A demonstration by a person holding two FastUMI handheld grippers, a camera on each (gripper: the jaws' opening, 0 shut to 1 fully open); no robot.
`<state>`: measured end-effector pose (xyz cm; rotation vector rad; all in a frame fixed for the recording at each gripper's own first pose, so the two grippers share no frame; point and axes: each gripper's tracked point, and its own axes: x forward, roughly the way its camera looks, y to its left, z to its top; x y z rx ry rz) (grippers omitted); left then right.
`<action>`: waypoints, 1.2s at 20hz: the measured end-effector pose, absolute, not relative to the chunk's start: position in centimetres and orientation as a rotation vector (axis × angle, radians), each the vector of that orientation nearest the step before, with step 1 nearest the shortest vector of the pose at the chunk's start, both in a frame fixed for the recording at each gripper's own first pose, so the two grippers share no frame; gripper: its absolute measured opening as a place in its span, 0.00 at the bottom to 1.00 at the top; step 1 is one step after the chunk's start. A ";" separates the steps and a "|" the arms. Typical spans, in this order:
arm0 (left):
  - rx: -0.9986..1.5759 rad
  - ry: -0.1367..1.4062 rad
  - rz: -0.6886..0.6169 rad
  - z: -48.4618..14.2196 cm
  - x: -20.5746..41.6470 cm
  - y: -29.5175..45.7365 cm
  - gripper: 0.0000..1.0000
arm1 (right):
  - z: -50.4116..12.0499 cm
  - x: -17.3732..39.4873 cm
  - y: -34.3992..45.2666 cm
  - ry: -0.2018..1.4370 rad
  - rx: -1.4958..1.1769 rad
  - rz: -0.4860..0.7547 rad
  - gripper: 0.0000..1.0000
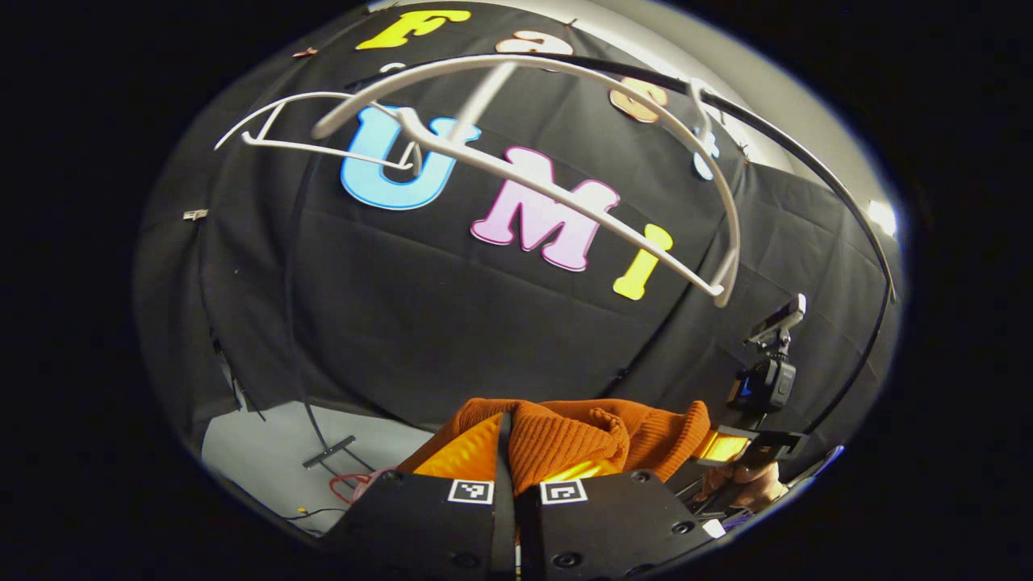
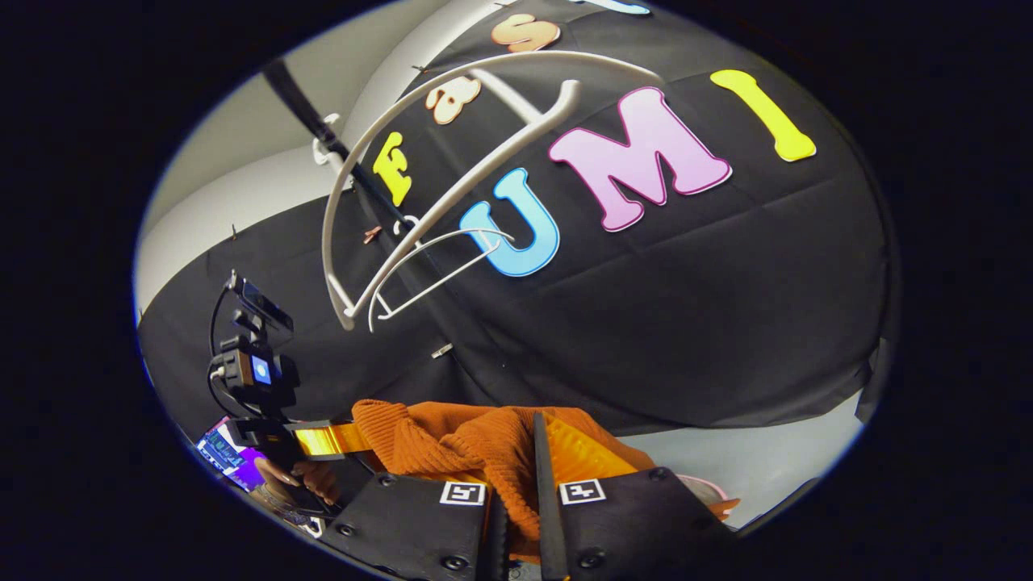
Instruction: Grasp the clothes on the hanger with both hands and then place them into the laundry hamper below.
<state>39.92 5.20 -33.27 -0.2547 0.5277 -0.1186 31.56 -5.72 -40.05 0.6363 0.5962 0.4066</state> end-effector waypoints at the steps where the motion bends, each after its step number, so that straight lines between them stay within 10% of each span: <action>1: -0.233 0.533 -0.127 -33.4 39.9 4.7 0.07 | -40.0 31.1 -5.4 0.601 0.602 0.420 0.19; 18: -0.014 0.864 -0.030 -43.4 37.7 6.8 0.13 | -48.1 25.8 -5.5 0.960 0.003 0.475 0.15; 20: 0.039 0.914 -0.004 -45.4 36.3 8.0 0.52 | -49.3 25.5 -6.7 0.988 -0.101 0.485 0.54; 22: 0.099 0.969 -0.002 -45.7 34.6 9.2 0.96 | -49.7 24.5 -8.3 1.017 -0.192 0.504 0.61; 24: 0.116 1.000 -0.009 -47.1 33.5 9.5 0.95 | -50.5 23.7 -9.1 1.042 -0.216 0.509 0.79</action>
